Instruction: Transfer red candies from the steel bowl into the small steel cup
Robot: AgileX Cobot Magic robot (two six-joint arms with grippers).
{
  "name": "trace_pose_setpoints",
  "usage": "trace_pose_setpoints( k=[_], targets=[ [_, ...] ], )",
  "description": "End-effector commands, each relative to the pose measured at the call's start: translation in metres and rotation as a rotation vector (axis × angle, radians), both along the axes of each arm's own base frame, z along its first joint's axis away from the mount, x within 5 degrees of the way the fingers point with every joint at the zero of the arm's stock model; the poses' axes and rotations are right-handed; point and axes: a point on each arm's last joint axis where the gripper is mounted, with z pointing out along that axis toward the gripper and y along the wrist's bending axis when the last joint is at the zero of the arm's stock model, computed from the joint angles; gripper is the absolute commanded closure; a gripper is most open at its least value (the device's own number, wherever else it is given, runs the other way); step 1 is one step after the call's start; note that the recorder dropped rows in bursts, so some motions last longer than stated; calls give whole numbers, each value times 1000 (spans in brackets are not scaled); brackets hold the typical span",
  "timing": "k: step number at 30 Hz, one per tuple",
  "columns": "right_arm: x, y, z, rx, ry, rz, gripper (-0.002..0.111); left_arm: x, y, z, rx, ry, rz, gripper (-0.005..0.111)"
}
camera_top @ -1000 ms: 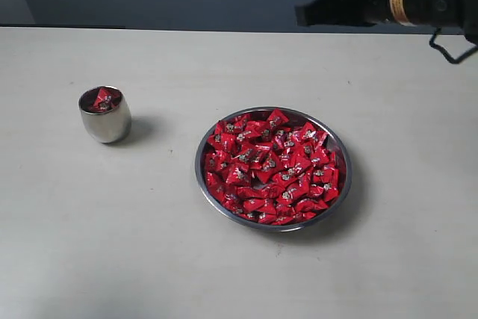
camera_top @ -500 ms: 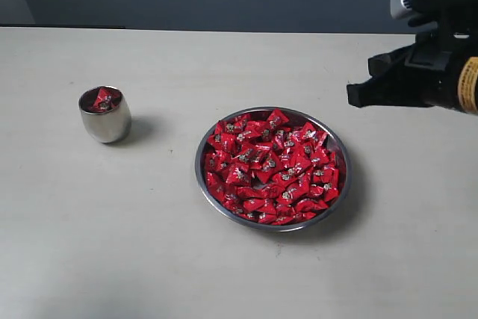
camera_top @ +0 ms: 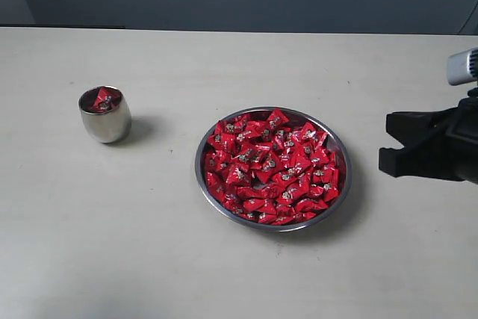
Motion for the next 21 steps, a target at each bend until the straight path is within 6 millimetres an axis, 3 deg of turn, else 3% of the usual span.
trace_pose_setpoints(
  k=[1, 7, 12, 14, 21],
  targets=[
    [-7, 6, 0, 27, -2, 105, 109, 0, 0, -1, 0, 0, 1, 106],
    [-4, 7, 5, 69, -48, 88, 109, 0, 0, -1, 0, 0, 1, 106],
    [3, 11, -6, 25, -18, 109, 109, 0, 0, -1, 0, 0, 1, 106],
    [13, 19, -22, 12, 42, 125, 109, 0, 0, -1, 0, 0, 1, 106],
    [52, 44, -40, 8, 17, 179, 109, 0, 0, -1, 0, 0, 1, 106]
  ],
)
